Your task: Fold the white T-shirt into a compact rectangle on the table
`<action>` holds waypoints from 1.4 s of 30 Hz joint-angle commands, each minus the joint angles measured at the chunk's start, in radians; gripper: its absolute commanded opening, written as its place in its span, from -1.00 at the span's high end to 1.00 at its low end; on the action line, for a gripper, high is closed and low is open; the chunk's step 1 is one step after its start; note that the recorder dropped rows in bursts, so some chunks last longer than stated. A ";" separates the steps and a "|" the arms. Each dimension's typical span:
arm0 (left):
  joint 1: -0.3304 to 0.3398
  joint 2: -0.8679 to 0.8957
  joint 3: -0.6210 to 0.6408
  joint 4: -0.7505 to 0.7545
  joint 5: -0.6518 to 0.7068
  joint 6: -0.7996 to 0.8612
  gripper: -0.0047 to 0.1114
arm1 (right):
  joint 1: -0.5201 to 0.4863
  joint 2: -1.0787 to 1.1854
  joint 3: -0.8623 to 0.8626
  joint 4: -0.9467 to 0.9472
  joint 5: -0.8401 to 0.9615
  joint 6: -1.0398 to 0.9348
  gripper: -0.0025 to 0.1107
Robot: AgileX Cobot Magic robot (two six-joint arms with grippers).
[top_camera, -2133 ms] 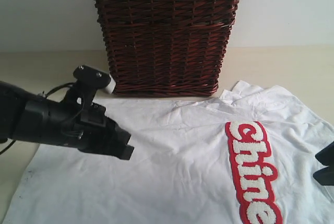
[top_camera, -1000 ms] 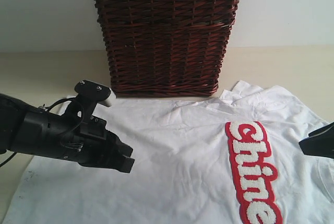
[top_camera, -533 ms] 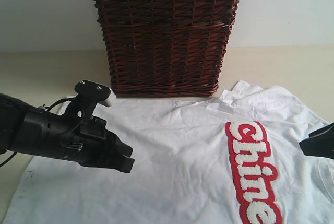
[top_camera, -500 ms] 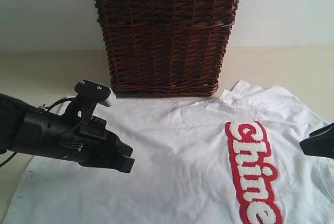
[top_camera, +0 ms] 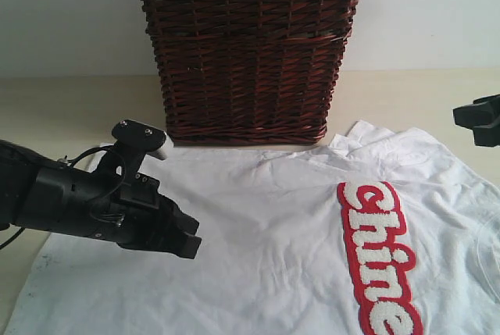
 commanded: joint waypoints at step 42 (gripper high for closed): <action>-0.003 -0.002 0.005 -0.030 -0.006 -0.032 0.92 | 0.221 0.807 -0.647 -0.326 -0.210 0.579 0.88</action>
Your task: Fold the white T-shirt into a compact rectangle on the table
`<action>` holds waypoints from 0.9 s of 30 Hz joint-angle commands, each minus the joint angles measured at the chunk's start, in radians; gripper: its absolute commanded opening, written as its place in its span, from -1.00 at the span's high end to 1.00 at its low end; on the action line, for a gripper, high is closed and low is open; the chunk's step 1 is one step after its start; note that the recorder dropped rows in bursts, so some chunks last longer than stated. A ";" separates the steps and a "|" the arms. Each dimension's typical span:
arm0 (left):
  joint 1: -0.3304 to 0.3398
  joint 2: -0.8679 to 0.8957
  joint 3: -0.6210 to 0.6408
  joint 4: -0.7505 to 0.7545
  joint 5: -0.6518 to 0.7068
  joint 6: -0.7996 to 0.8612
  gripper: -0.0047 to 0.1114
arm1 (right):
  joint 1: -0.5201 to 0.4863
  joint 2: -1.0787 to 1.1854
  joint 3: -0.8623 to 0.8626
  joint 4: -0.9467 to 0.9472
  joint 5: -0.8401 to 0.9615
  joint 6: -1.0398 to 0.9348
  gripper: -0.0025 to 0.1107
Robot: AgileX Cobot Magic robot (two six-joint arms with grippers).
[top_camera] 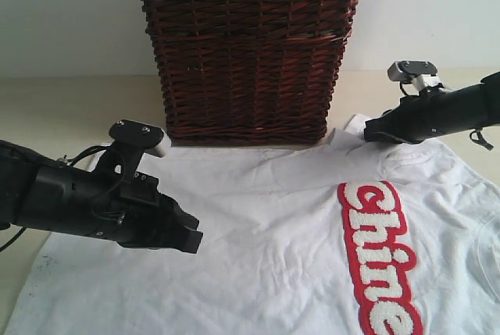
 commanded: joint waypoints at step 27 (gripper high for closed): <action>-0.003 -0.002 0.005 -0.004 -0.011 0.002 0.92 | -0.002 0.074 -0.145 -0.006 -0.376 0.090 0.88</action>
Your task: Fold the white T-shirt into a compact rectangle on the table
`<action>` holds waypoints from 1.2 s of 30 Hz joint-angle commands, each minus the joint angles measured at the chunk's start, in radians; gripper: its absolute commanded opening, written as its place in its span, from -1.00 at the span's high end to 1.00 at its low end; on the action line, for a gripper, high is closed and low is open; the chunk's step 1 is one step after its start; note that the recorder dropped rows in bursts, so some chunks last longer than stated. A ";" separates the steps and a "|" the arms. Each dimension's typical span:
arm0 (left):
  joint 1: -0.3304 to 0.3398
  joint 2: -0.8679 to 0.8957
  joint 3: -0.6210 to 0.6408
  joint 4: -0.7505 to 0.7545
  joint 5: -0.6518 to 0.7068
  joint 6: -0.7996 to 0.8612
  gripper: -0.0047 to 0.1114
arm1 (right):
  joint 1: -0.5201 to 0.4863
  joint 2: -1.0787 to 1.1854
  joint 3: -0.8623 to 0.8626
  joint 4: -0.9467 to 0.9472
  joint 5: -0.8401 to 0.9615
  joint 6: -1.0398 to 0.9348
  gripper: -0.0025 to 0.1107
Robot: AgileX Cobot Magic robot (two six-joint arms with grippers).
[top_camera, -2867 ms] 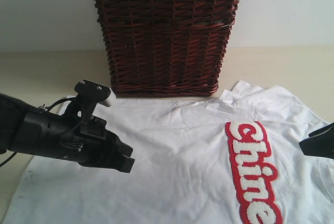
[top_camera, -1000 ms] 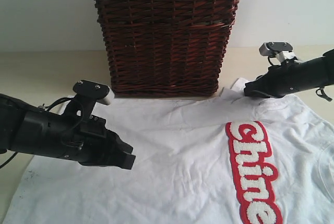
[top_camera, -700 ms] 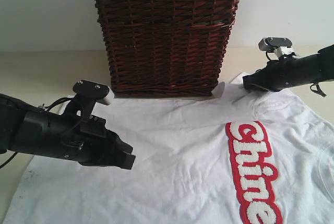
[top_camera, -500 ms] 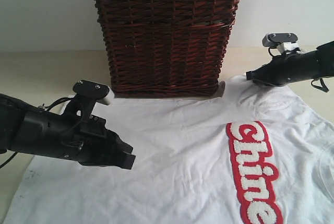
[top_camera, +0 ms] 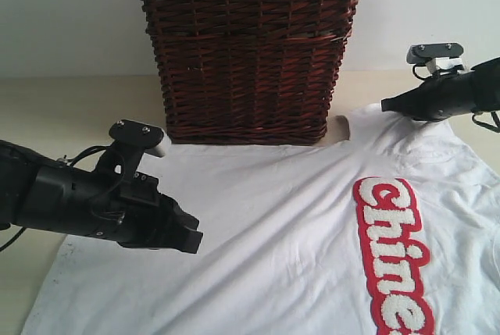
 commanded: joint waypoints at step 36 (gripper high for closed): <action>-0.078 -0.043 -0.442 0.173 0.141 0.260 0.92 | 0.028 -0.751 0.056 -0.968 1.039 0.152 0.39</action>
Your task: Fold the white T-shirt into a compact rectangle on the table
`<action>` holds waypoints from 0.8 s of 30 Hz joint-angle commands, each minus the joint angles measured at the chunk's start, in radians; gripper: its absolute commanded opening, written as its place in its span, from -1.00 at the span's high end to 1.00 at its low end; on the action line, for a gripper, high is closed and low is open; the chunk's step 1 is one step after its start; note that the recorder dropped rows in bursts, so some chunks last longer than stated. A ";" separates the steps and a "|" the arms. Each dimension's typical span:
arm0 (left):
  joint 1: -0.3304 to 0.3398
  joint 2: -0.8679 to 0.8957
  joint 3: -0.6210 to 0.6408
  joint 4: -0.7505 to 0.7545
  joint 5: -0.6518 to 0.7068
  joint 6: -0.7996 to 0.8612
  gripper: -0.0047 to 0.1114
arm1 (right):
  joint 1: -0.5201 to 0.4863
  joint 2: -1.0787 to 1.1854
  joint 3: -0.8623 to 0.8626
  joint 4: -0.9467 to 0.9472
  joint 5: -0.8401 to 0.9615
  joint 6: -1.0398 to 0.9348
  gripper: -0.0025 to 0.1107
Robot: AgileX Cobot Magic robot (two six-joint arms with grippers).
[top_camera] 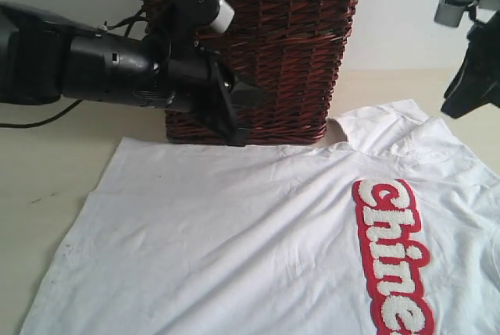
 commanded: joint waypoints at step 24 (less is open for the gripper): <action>-0.138 -0.598 0.226 0.370 0.127 -0.369 0.92 | 0.026 -1.065 0.520 0.158 0.010 0.000 0.40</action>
